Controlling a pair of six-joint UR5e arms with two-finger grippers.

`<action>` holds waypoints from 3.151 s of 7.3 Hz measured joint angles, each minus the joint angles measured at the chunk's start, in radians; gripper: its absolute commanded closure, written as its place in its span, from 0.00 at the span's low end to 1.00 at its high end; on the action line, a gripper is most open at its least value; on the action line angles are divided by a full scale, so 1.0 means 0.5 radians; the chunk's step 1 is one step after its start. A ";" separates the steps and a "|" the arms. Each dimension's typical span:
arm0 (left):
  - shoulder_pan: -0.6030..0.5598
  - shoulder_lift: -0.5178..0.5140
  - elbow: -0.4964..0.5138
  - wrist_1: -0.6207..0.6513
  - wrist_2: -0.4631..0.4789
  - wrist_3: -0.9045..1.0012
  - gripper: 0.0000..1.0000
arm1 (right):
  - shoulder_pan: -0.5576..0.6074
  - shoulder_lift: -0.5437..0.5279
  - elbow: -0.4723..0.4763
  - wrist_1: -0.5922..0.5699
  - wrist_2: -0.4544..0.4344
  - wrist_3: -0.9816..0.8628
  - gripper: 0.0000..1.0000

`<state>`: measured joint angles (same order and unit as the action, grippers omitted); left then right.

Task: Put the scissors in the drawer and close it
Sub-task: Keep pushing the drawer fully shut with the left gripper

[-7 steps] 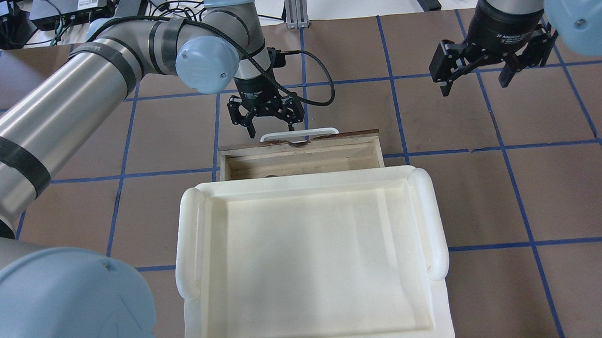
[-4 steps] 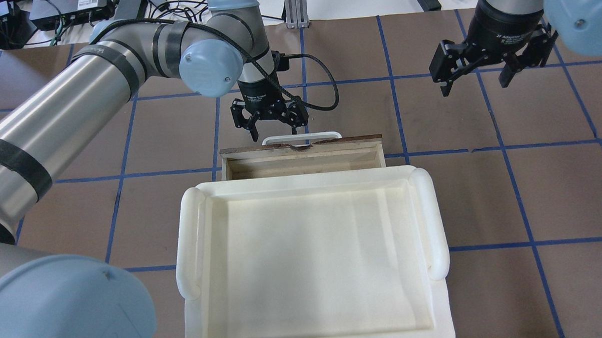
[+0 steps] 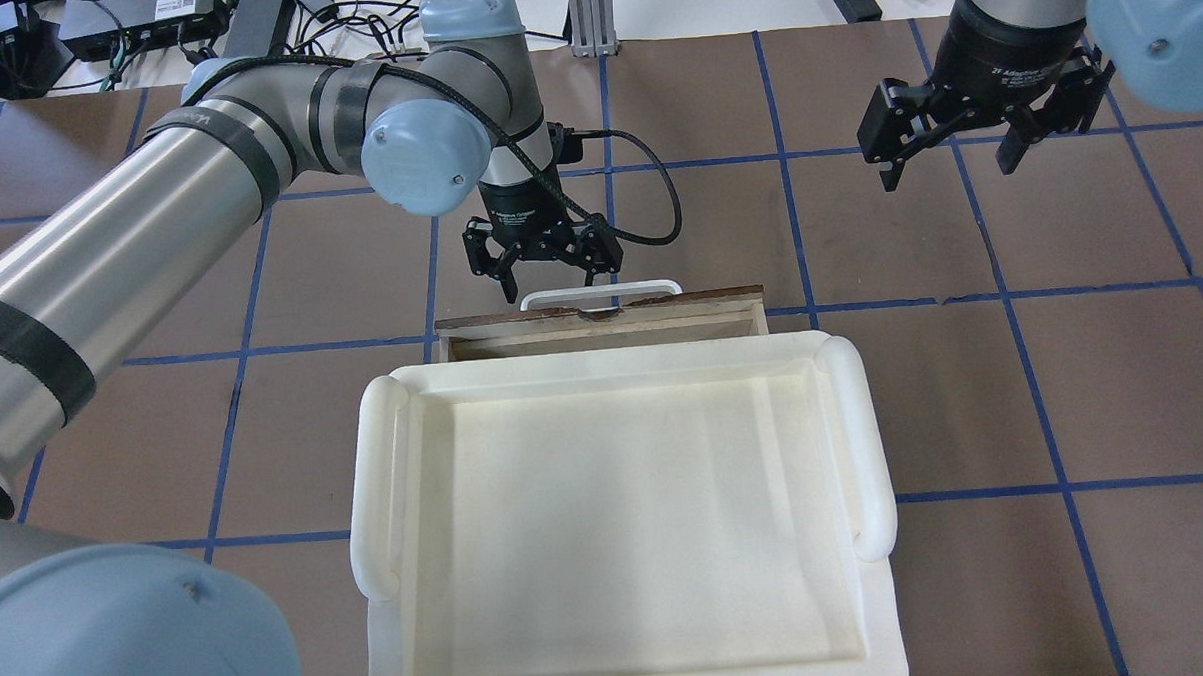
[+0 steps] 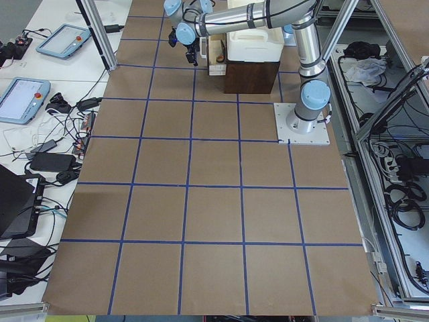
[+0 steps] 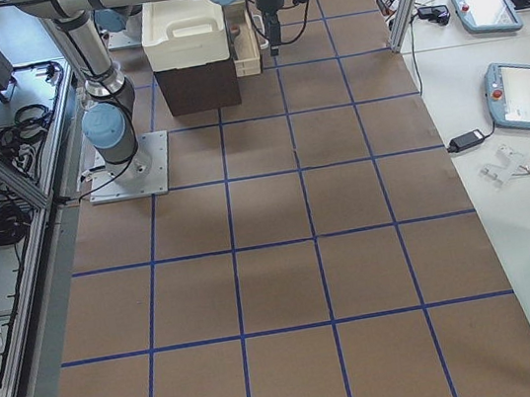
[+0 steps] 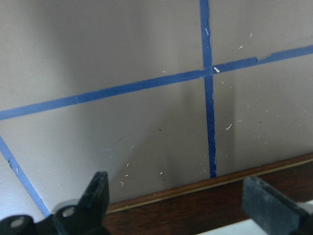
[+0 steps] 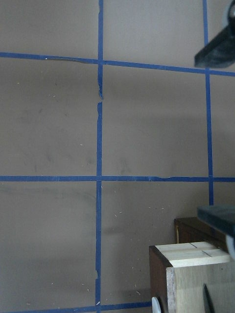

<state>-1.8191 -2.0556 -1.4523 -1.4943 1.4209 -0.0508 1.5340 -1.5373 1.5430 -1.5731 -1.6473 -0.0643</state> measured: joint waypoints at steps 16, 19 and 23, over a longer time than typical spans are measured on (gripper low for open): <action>-0.103 -0.082 0.174 -0.104 -0.063 -0.845 0.00 | 0.006 0.006 0.000 0.001 -0.003 -0.005 0.00; -0.113 -0.056 0.161 -0.195 -0.062 -0.824 0.00 | 0.006 0.007 0.001 0.010 -0.001 -0.018 0.00; -0.116 -0.018 0.118 -0.276 -0.057 -0.798 0.00 | 0.006 0.007 0.027 0.004 -0.001 -0.027 0.00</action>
<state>-1.8773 -2.0644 -1.3933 -1.6322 1.3926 -0.4499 1.5370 -1.5340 1.5563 -1.5709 -1.6476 -0.0777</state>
